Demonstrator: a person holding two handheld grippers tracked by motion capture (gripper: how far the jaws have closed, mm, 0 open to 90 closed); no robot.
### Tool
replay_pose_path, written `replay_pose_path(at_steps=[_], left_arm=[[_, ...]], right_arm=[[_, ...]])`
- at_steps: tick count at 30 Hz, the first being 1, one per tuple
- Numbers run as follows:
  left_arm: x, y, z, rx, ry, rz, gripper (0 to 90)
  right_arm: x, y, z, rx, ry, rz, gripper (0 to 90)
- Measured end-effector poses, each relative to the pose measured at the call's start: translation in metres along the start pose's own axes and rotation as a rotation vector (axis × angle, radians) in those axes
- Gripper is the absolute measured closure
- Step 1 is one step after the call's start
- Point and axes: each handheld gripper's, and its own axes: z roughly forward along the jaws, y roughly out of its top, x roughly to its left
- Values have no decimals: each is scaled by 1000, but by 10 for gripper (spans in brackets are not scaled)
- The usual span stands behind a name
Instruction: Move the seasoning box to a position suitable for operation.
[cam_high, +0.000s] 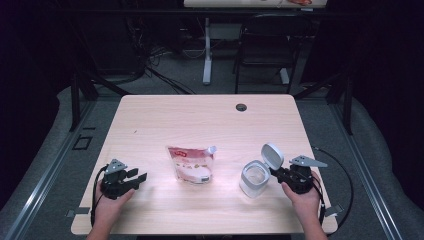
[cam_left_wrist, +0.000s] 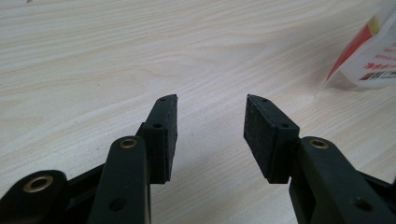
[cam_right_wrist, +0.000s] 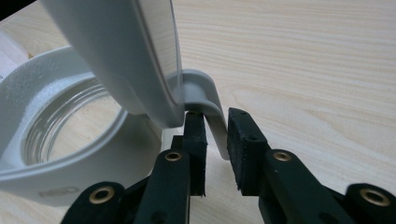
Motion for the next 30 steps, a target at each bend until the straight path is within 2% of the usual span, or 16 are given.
replay_pose_path(at_steps=[6, 10, 15, 22, 28, 30], left_arm=[[-1, 0, 1, 0, 0, 0, 544], [-1, 1, 0, 10, -14, 4, 548], [-3, 2, -1, -1, -23, 9, 561], [-9, 6, -4, -8, -41, 31, 562], [-14, 7, -6, -25, -51, 43, 565], [-15, 8, -8, -25, -56, 47, 565]], right_arm=[[-2, 4, 6, -2, 11, 1, 771], [-2, 5, 8, -5, 14, -3, 755], [-2, 4, 8, -13, 19, -2, 737], [3, -1, -3, -22, 23, -21, 705], [8, -3, -20, -39, 11, -50, 681], [8, -4, -26, -47, 15, -43, 674]])
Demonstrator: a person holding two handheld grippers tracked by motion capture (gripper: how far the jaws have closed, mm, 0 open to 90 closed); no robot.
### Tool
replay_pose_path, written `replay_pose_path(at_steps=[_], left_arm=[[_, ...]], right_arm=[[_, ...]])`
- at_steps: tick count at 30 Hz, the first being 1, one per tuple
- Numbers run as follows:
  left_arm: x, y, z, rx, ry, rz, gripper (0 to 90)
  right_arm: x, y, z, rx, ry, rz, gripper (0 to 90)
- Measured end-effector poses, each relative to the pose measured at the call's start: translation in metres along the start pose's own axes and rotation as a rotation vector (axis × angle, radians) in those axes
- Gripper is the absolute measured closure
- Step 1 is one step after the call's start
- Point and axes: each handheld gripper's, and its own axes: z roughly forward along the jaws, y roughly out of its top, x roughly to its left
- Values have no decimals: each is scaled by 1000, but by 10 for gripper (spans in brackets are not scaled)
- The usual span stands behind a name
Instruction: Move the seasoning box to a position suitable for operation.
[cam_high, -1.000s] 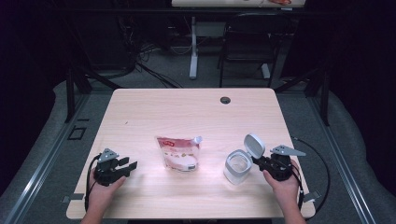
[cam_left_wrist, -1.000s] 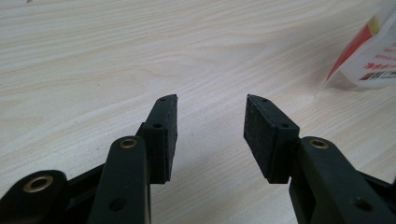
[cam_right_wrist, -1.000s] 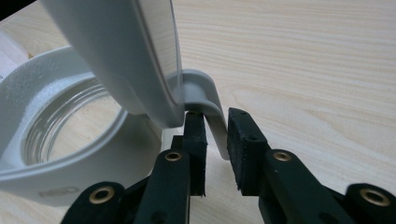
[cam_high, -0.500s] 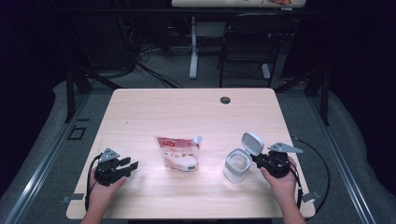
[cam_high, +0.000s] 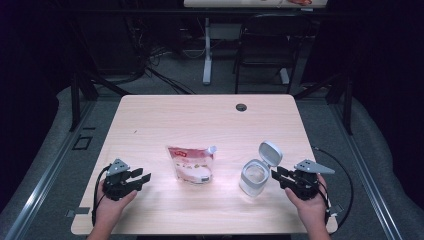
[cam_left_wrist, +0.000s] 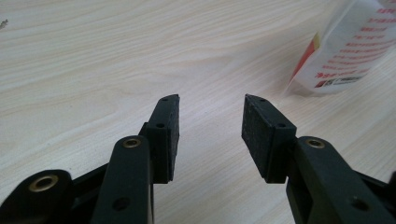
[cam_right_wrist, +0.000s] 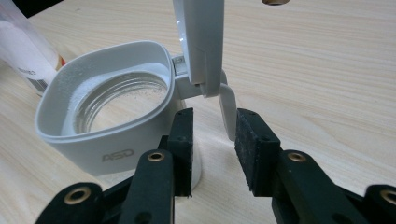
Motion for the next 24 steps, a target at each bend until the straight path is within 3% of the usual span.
replay_pose_path(at_steps=[7, 15, 20, 24], left_arm=[[-3, 3, -5, -10, -15, -8, 565], [-10, 6, -8, -29, -46, 19, 570], [-16, 11, -11, -53, -82, 16, 553], [-23, 18, -14, -59, -102, 43, 550]], right_arm=[[1, 0, -7, -26, -10, -2, 683], [5, 1, -10, -33, -11, 0, 680], [4, 3, -16, -40, 0, 6, 676], [5, 5, -22, -72, 7, 18, 657]])
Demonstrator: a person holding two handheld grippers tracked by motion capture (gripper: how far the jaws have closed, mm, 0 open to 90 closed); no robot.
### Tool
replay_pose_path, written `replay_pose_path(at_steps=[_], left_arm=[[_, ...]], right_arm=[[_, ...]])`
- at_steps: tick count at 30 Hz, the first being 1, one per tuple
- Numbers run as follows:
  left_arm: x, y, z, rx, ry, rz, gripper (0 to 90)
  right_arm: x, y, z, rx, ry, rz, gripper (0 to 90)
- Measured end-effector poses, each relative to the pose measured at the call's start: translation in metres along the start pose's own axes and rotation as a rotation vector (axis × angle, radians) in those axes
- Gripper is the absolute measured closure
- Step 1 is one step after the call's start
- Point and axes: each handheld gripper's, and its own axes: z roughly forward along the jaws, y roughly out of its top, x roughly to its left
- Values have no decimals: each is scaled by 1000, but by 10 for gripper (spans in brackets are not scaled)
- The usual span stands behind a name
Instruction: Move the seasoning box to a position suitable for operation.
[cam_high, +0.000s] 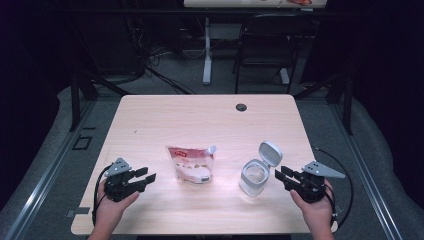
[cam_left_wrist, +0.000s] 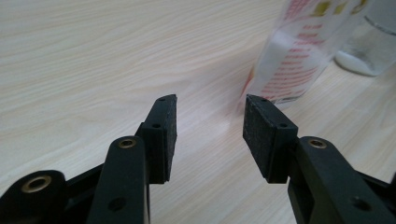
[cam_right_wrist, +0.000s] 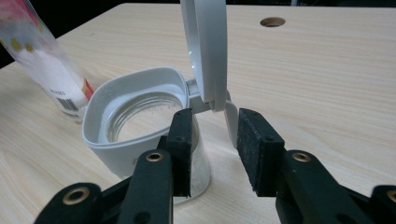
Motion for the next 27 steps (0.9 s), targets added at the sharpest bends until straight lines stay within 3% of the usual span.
replay_pose_path(at_steps=[9, 17, 20, 27], left_arm=[[-16, 24, -7, -2, -51, 28, 587], [-21, 46, -5, 3, -102, 53, 592], [-23, 53, -3, 9, -112, 58, 590], [-29, 67, -1, 1, -117, 80, 578]], right_arm=[[11, 14, -13, -51, 22, -42, 632], [20, 31, -13, -40, 53, -74, 660], [25, 36, -11, -49, 65, -85, 651], [36, 46, -5, -14, 81, -148, 646]])
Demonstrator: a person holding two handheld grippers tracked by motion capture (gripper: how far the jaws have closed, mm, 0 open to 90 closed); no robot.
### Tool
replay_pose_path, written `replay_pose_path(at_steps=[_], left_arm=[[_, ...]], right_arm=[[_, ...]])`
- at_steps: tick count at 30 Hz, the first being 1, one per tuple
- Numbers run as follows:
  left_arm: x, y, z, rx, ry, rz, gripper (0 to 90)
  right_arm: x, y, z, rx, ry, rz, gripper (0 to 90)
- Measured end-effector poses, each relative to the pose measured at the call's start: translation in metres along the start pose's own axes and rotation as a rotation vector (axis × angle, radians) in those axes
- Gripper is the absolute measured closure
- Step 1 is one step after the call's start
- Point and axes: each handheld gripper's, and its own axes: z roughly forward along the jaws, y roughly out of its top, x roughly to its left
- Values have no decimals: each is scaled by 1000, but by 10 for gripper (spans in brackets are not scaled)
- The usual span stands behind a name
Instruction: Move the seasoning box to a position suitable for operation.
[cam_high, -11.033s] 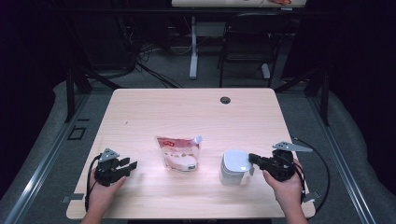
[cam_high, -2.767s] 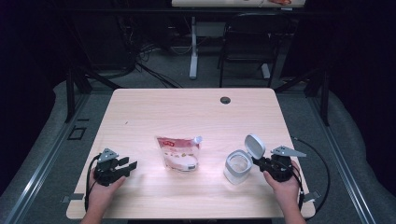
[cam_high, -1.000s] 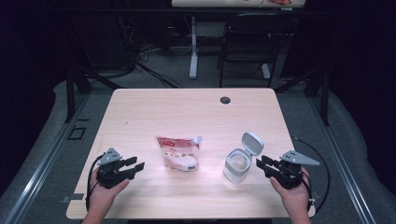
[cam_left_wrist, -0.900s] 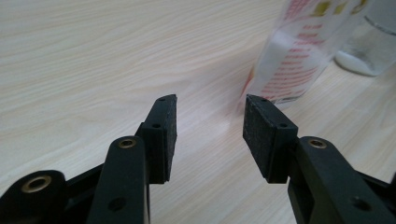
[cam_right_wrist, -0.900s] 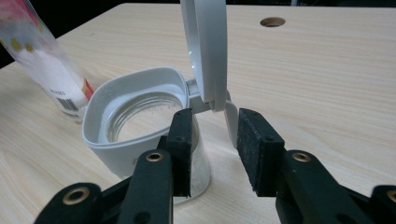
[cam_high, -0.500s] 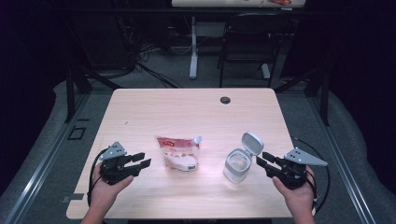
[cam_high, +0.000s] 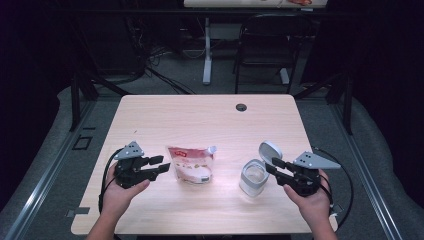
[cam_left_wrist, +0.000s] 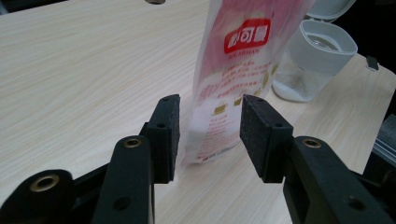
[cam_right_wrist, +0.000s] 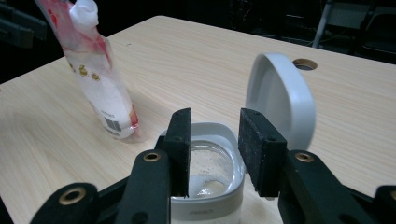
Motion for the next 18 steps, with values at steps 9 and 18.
replay_pose_path(at_steps=[9, 18], left_arm=[[-1, 17, 5, -2, 15, 22, 542], [-2, 27, 13, -8, -20, 31, 585]], right_arm=[[8, 9, 9, 11, 40, -20, 646], [11, 16, 21, 22, 84, -17, 647]])
